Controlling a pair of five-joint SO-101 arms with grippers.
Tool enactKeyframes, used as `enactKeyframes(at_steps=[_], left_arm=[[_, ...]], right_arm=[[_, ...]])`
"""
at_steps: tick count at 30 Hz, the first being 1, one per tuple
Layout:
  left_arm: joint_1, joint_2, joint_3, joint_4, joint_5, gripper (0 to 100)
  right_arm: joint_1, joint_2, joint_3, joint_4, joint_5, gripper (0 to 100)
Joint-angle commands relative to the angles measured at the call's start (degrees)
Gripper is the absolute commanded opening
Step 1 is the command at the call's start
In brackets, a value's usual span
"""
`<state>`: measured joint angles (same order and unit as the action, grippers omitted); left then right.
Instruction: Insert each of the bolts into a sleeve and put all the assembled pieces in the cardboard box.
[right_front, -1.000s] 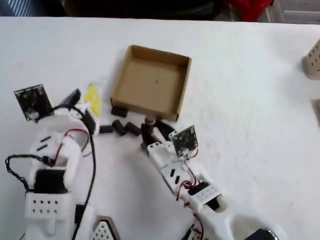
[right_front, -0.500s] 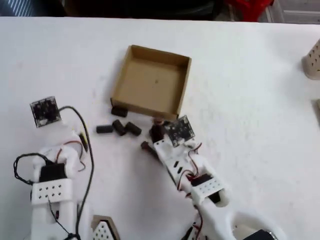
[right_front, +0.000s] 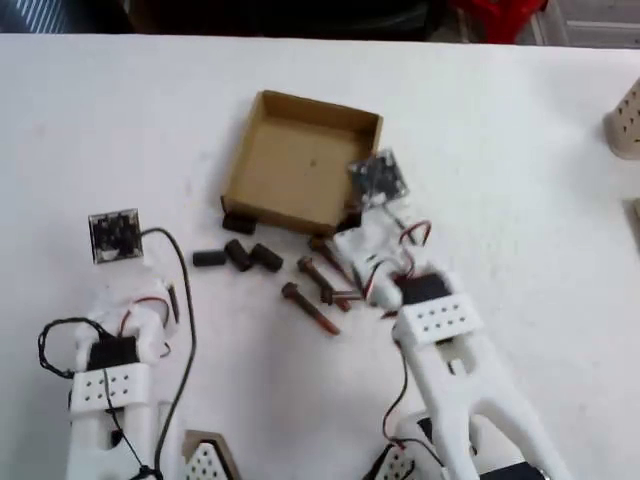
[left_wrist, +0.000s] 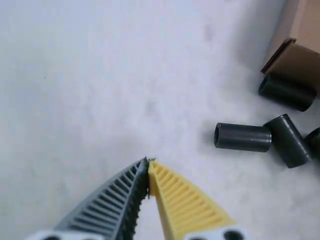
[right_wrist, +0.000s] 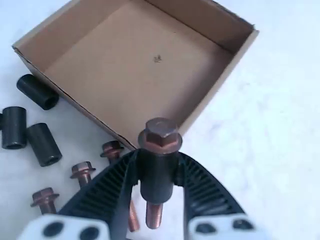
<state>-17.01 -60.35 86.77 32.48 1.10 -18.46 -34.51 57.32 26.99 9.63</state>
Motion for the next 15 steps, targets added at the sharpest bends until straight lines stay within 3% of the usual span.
enactKeyframes(at_steps=[1, 9, 15], left_arm=[[-0.5, -0.7, -0.3, -2.2, -0.5, 2], [-0.5, -0.7, -0.2, -2.2, -0.7, 2], [-0.3, -0.7, -0.2, -2.1, -0.7, 2]], right_arm=[[2.8, -1.5, -14.9, 15.4, 10.2, 1.8], [3.1, -0.2, -22.7, 19.9, 11.0, 1.8], [3.0, 14.3, -35.4, 22.7, 11.1, 1.8]])
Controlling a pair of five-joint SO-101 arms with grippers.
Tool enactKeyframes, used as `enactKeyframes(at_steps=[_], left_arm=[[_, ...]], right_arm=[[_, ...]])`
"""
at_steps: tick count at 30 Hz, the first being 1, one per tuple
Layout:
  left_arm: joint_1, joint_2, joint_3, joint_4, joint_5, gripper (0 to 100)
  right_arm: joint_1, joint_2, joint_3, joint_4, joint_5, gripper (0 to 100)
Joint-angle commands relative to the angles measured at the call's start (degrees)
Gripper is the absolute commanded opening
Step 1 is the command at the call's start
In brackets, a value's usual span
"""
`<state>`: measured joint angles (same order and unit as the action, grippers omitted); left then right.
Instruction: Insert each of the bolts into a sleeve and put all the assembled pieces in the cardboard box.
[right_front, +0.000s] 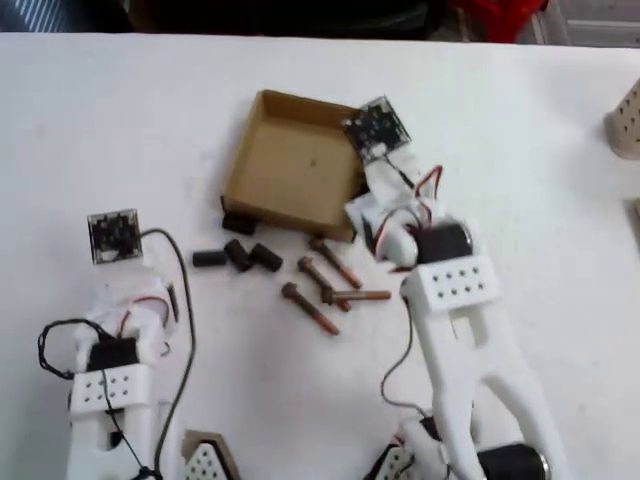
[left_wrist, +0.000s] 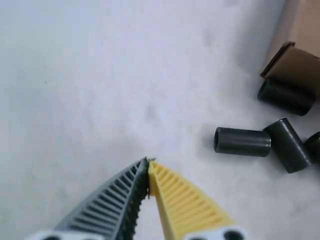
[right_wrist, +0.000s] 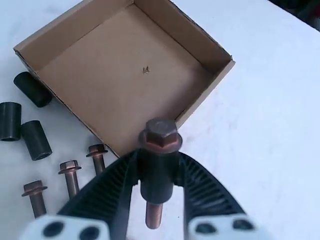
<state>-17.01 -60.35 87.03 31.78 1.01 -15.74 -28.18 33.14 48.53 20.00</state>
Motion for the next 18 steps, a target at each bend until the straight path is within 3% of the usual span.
enactKeyframes(at_steps=[1, 18], left_arm=[[-0.3, -0.7, -0.4, -1.4, -0.6, 2], [-0.1, -0.7, -0.4, -1.8, -0.7, 2]], right_arm=[[0.1, 11.4, -14.5, 1.9, 0.7, 1.8], [-3.7, 66.4, -78.6, 20.6, 0.7, 1.8]])
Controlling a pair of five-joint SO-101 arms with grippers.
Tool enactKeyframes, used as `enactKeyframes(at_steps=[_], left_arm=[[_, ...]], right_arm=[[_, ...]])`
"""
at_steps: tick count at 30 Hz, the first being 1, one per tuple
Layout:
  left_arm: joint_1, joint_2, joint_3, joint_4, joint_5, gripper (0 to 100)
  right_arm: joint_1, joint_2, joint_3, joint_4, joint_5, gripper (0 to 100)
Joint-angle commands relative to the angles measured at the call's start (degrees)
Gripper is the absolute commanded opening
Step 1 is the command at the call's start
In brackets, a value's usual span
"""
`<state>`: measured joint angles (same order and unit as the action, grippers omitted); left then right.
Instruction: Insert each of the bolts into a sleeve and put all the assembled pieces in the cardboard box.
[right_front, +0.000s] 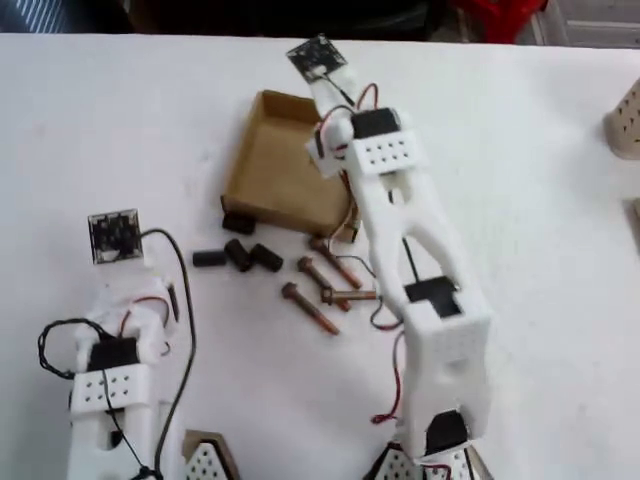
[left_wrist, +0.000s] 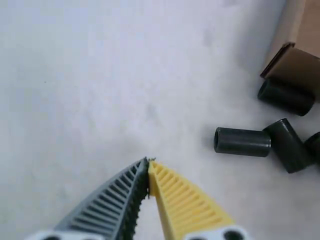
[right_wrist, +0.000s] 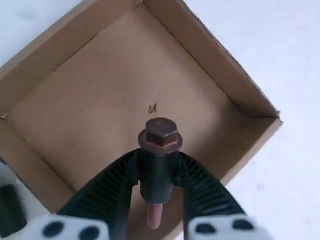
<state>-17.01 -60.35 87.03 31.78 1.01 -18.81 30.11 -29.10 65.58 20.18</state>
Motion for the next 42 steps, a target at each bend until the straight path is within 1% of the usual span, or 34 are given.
enactKeyframes(at_steps=[1, 3, 5, 8, 10, 14, 19, 21, 23, 26, 28, 32, 37, 42], left_arm=[[-0.1, -0.7, -0.4, -1.8, -0.7, 2], [-0.1, -0.7, -0.4, -1.8, -0.7, 2], [-0.1, -0.7, -0.4, -1.8, -0.7, 2], [-0.1, -0.7, -0.4, -1.8, -0.7, 2], [-0.1, -0.7, -0.4, -1.8, -0.7, 2], [-0.1, -0.7, -0.4, -1.8, -0.7, 2], [-0.4, -0.7, -0.5, -2.5, -0.7, 2], [-0.4, -0.7, -0.4, -3.3, -0.7, 2], [-0.4, -0.7, -0.4, -3.3, -0.7, 2], [-0.4, -0.7, -0.4, -3.3, -0.7, 2], [-0.4, -0.7, -0.4, -3.4, -0.7, 2], [-0.4, -0.7, -0.4, -3.4, -0.7, 2], [-0.4, -0.7, -0.4, -3.4, -0.7, 2], [-0.4, -0.7, -0.4, -3.3, -0.7, 2]], right_arm=[[-0.5, 10.8, -19.5, 4.5, 0.5, 1.8], [-0.3, 16.0, -25.6, 7.1, 0.5, 1.9], [-0.3, 20.1, -31.3, 10.7, 0.6, 4.9], [-0.3, 25.1, -39.8, 16.7, 0.6, 16.0], [-0.3, 27.6, -45.1, 20.0, 0.7, 21.4], [-0.7, 30.5, -53.9, 26.3, 4.6, 21.9], [-1.7, 30.7, -64.5, 36.3, 4.6, 21.8], [-1.9, 30.7, -65.7, 36.3, 4.6, 20.8], [-1.8, 29.9, -65.2, 36.3, 4.5, 16.4], [-2.0, 26.8, -60.0, 36.3, 2.9, 7.5], [-2.4, 22.5, -53.7, 36.3, 3.0, 3.9], [-4.7, 9.8, -36.5, 36.2, 3.8, 5.8], [-10.5, -5.0, -15.0, 35.2, 5.9, 6.9], [-16.9, -15.5, 4.6, 29.0, 5.7, 7.0]])
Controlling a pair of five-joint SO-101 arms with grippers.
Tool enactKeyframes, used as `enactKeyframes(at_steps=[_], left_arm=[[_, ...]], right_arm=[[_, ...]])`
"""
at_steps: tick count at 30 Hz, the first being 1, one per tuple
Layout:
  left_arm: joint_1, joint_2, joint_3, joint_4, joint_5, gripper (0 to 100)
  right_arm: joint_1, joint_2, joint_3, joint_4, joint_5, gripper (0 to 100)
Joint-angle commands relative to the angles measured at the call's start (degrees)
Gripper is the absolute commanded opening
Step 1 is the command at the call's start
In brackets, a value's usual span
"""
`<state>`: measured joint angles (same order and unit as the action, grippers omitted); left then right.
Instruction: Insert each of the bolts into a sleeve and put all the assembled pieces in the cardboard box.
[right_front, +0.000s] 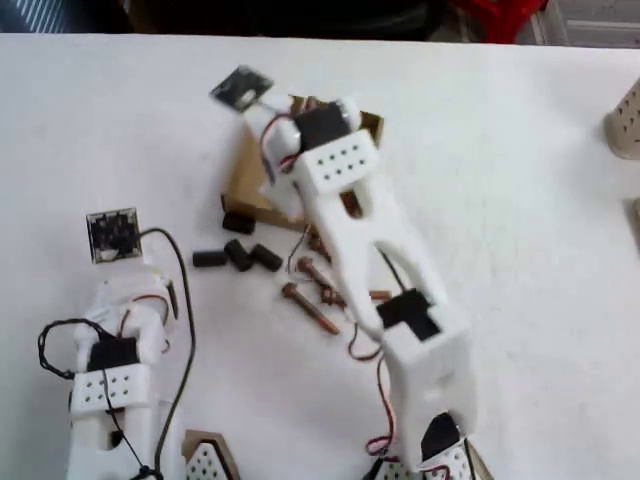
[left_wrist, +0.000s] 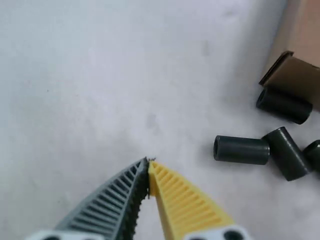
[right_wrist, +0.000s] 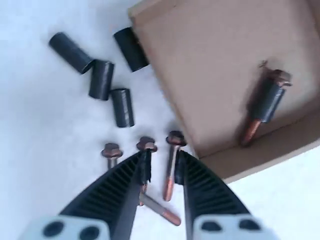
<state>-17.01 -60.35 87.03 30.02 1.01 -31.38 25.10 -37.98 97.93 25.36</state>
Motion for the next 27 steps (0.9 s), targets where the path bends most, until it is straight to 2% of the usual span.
enactKeyframes(at_steps=[1, 5, 10, 12, 18, 27], left_arm=[[-0.4, -0.7, -0.4, -1.5, -0.7, 2], [-0.4, -0.7, -0.4, -1.4, -0.7, 2], [-0.4, -0.7, -0.4, -1.4, -0.7, 2], [-0.4, -0.7, -0.4, -1.3, -0.7, 2], [-0.4, -0.7, -0.4, -1.3, -0.7, 2], [-0.4, -0.7, -0.4, -1.3, -0.7, 2]], right_arm=[[-5.1, -12.4, 17.2, -5.4, 0.5, 7.0], [-6.5, -18.1, 31.2, -13.8, 0.7, 8.7], [-8.3, -20.2, 41.9, -21.5, 1.5, 22.4], [-10.1, -19.5, 44.3, -24.4, 2.7, 23.1], [-10.8, -13.5, 43.4, -30.9, 3.2, 19.3], [-10.5, -4.1, 36.0, -30.6, 3.4, 19.3]])
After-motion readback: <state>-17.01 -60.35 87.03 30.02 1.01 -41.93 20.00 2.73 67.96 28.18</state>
